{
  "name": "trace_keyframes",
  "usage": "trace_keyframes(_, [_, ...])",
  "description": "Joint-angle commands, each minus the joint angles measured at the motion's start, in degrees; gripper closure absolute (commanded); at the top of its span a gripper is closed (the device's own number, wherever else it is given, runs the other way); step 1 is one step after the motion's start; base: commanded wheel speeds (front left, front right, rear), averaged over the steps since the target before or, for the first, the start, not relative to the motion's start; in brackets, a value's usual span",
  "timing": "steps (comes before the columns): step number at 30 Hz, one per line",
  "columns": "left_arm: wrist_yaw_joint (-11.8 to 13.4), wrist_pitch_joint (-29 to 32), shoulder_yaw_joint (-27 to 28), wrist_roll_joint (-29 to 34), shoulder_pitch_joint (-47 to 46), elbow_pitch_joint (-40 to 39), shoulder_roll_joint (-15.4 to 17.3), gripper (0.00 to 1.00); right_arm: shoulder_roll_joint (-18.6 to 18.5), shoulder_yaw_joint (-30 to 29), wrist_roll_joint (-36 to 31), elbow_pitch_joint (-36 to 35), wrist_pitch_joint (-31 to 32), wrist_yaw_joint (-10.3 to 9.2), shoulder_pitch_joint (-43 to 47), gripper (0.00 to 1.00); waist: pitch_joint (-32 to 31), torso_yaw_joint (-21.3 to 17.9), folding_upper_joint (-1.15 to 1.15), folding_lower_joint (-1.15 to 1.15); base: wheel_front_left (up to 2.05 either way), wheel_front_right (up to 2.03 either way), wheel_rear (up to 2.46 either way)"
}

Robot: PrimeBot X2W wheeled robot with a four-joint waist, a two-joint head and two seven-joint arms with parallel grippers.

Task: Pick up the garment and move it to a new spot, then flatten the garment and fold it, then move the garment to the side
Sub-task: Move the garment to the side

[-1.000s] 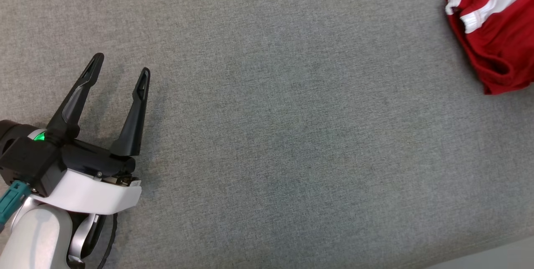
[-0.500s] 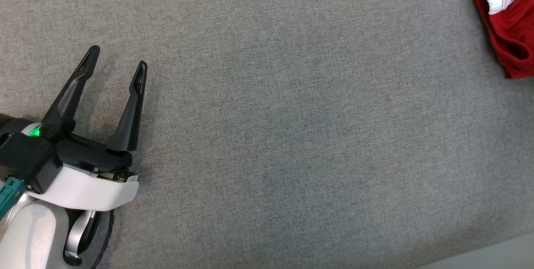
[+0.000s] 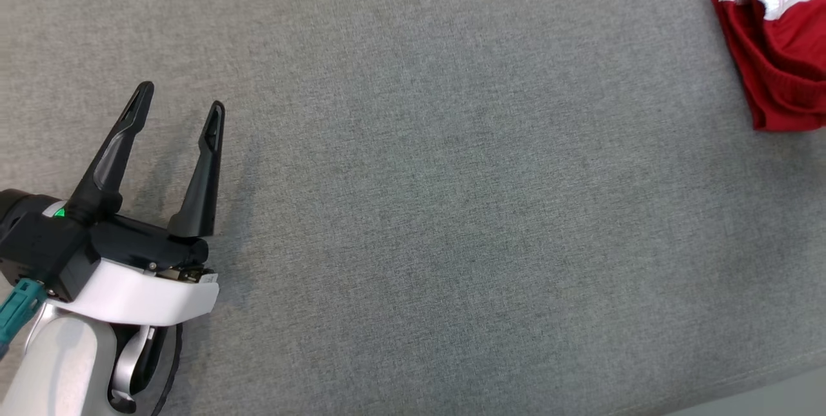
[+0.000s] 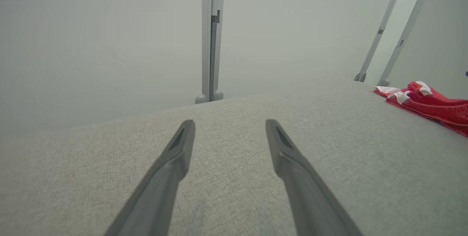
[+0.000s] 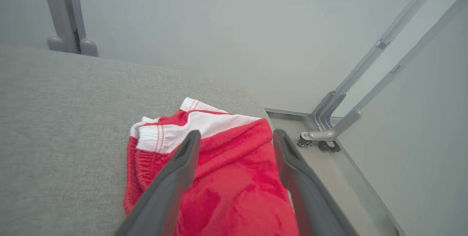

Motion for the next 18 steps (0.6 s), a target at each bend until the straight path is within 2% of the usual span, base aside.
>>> trace_keyframes(1, [0.49, -0.54, 0.42, -0.34, 1.09, 0.36, -0.2, 0.0, 2.04, -0.5, -0.04, -2.0, -0.98, 0.0, 1.98, 0.0, -1.7, 0.49, 0.0, 0.0, 0.0, 0.0, 0.0])
trace_keyframes(8, [1.74, -1.93, 0.93, -1.37, 2.46, 1.73, -1.39, 0.0, 11.8, 0.65, 2.04, -11.01, -2.84, 0.0, 10.3, 0.0, -5.52, 2.56, 0.0, 0.0, 0.0, 0.0, 0.0])
trace_keyframes(13, [2.62, -2.96, 1.72, -2.44, 3.81, 2.81, -2.32, 0.0, 14.99, 3.72, 2.84, -15.77, -3.27, 0.0, 15.01, 0.0, -7.66, 4.72, 0.0, 0.0, 0.0, 0.0, 0.0])
trace_keyframes(18, [3.03, -3.82, 2.28, -3.24, 4.67, 3.93, -3.12, 0.0, 16.14, 6.32, 3.28, -18.88, -2.62, 0.0, 17.82, 0.0, -9.33, 7.04, 0.0, 0.0, 0.0, 0.0, 0.0])
